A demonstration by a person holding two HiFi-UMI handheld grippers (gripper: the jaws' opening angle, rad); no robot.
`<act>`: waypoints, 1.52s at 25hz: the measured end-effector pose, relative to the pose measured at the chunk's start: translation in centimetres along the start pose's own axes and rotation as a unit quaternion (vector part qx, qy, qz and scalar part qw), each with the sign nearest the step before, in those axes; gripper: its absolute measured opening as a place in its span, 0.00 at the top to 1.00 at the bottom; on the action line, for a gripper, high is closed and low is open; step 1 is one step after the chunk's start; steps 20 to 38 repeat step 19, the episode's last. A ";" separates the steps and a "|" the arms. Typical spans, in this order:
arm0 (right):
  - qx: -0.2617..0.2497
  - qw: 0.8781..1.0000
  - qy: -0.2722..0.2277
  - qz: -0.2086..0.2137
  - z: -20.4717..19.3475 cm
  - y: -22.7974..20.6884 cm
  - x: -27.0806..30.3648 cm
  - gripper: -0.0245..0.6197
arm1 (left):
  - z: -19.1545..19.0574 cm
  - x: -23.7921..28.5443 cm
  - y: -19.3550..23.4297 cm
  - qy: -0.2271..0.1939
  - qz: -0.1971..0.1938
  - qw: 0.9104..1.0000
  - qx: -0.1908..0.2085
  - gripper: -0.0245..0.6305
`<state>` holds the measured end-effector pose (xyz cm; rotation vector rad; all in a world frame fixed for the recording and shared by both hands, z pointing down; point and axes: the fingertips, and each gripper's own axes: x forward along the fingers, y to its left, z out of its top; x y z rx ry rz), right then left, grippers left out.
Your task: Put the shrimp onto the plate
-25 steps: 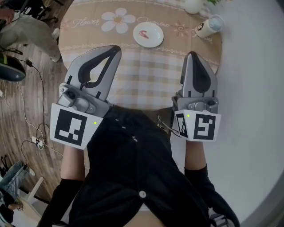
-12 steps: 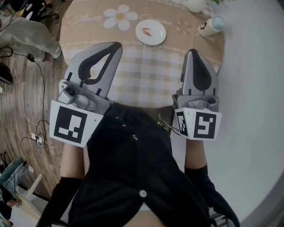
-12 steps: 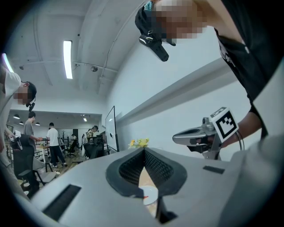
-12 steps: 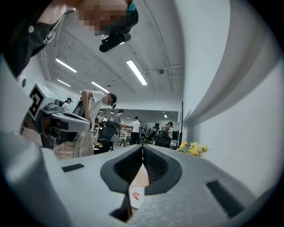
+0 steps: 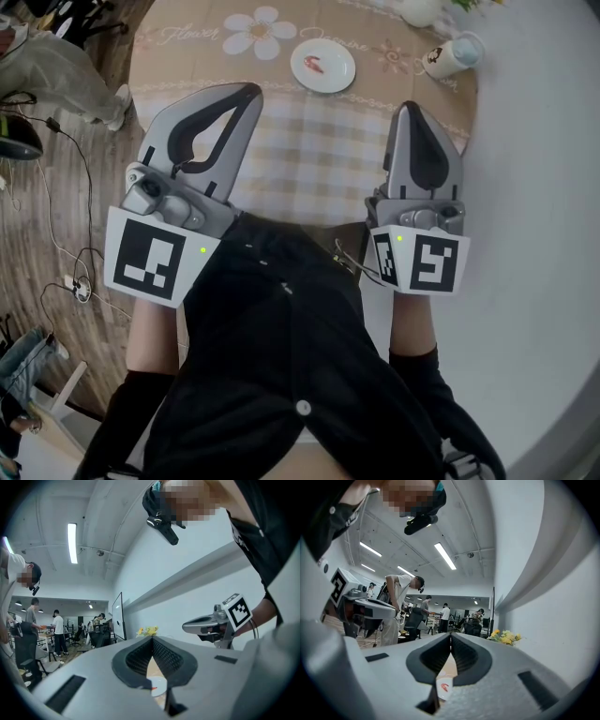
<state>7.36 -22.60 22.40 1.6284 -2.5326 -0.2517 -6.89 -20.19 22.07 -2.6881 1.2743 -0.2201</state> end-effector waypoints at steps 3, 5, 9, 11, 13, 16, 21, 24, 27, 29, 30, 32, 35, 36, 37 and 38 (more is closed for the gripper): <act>0.000 1.000 0.002 0.002 -0.1 0.1 0.1 0.96 | -0.1 0.0 0.0 -0.001 0.001 1.000 -0.001 0.96; 0.000 1.000 0.002 0.003 -0.1 0.2 0.0 0.96 | 0.0 -0.1 -0.1 -0.001 0.001 1.000 -0.001 0.96; 0.000 1.000 0.003 0.004 -0.1 0.2 0.0 0.96 | 0.0 -0.2 -0.1 0.000 0.002 1.000 -0.001 0.96; 0.000 1.000 0.005 0.004 -0.2 0.2 -0.1 0.96 | 0.0 -0.2 -0.1 0.000 0.002 1.000 -0.002 0.96; 0.000 1.000 0.005 0.005 -0.2 0.3 -0.2 0.96 | 0.0 -0.3 -0.2 0.000 0.002 1.000 -0.001 0.96; -0.001 1.000 0.005 0.006 -0.2 0.2 -0.2 0.96 | 0.1 -0.3 -0.1 -0.002 0.004 1.000 -0.001 0.96; -0.003 1.000 0.003 0.007 -0.1 0.2 -0.1 0.96 | 0.2 -0.2 -0.2 -0.006 0.005 1.000 -0.001 0.96; -0.003 1.000 0.003 0.007 -0.1 0.2 -0.1 0.96 | 0.2 -0.2 -0.2 -0.006 0.005 1.000 -0.001 0.96; -0.003 1.000 0.003 0.007 -0.1 0.2 -0.1 0.96 | 0.2 -0.2 -0.2 -0.006 0.005 1.000 -0.001 0.96; -0.003 1.000 0.003 0.007 -0.1 0.2 -0.1 0.96 | 0.2 -0.2 -0.2 -0.006 0.005 1.000 -0.001 0.96; -0.003 1.000 0.003 0.007 -0.1 0.2 -0.1 0.96 | 0.2 -0.2 -0.2 -0.006 0.005 1.000 -0.001 0.96; -0.003 1.000 0.003 0.007 -0.1 0.2 -0.1 0.96 | 0.2 -0.2 -0.2 -0.006 0.005 1.000 -0.001 0.96; -0.003 1.000 0.003 0.007 -0.1 0.2 -0.1 0.96 | 0.2 -0.2 -0.2 -0.006 0.005 1.000 -0.001 0.96; -0.003 1.000 0.003 0.007 -0.1 0.2 -0.1 0.96 | 0.2 -0.2 -0.2 -0.006 0.005 1.000 -0.001 0.96; -0.003 1.000 0.003 0.007 -0.1 0.2 -0.1 0.96 | 0.2 -0.2 -0.2 -0.006 0.005 1.000 -0.001 0.96; -0.003 1.000 0.003 0.007 -0.1 0.2 -0.1 0.96 | 0.2 -0.2 -0.2 -0.006 0.005 1.000 -0.001 0.96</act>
